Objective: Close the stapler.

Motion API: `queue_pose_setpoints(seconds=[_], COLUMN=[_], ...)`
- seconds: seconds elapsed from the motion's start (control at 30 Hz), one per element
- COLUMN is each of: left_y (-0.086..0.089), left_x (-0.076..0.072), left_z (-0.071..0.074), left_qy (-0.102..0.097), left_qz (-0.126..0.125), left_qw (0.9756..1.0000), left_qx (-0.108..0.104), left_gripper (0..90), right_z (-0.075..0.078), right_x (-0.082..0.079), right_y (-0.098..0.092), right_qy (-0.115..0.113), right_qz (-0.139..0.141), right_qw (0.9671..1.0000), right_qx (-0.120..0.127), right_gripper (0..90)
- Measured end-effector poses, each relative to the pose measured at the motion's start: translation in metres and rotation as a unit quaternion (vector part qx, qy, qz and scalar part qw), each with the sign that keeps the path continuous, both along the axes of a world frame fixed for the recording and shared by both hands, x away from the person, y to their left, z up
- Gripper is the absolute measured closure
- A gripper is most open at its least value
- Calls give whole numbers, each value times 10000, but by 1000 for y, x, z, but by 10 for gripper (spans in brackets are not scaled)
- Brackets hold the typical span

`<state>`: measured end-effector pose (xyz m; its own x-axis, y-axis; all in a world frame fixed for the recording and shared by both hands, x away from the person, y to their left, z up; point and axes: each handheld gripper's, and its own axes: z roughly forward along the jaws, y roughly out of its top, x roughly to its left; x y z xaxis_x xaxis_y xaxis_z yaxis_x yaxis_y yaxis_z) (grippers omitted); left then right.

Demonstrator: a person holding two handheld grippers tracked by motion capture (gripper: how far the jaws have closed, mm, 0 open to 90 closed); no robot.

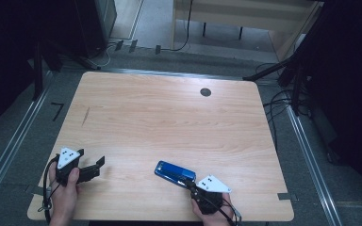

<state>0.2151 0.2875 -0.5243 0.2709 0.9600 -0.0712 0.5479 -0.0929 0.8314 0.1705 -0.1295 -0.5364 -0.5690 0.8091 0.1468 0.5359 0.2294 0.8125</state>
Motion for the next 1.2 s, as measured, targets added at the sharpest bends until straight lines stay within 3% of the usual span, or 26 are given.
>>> queue_pose_setpoints(seconds=[1.2], left_y=[-1], left_x=[0], left_z=[0], left_qy=[10], left_qz=[-31], left_qw=[10000], left_qx=[4], left_gripper=[153], right_z=[-3], right_x=[35], right_y=[-9], right_qy=[-117], right_qz=[-198], right_qw=[9997], right_qx=[37], right_gripper=[900])
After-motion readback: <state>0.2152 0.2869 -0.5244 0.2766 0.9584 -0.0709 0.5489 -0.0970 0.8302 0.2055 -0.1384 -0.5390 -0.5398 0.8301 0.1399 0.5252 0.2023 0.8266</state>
